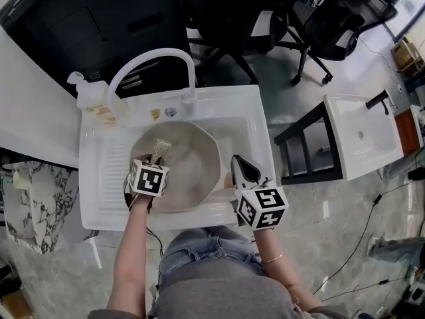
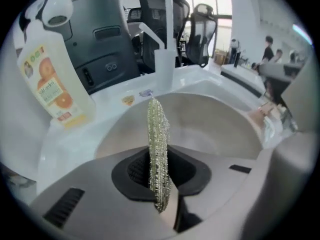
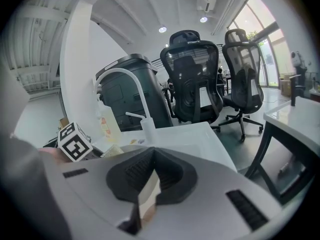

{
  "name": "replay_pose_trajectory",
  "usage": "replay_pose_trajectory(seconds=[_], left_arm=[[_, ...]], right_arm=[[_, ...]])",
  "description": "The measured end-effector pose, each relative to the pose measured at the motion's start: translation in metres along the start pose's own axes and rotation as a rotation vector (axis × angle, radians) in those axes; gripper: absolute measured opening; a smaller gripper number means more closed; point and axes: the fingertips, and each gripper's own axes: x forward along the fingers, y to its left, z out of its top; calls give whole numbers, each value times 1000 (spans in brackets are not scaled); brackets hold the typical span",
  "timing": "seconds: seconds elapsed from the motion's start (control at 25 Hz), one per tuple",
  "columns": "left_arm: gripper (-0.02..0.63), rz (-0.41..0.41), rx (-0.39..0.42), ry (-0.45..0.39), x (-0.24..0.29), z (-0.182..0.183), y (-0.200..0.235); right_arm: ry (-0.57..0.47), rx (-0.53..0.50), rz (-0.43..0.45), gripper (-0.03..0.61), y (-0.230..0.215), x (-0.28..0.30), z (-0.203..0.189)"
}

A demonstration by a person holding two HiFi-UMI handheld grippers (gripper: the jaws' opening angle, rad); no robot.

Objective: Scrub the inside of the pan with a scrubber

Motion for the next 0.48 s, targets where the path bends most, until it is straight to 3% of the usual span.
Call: replay_pose_trajectory(seconds=[0.2, 0.4, 0.48], left_arm=[[66, -462, -176, 2, -14, 10, -73], [66, -739, -271, 43, -16, 23, -132], [66, -807, -307, 79, -13, 24, -145]], right_arm=[[-7, 16, 0, 11, 0, -5, -2], [-14, 28, -30, 11, -9, -17, -5], [-13, 37, -47, 11, -14, -23, -7]])
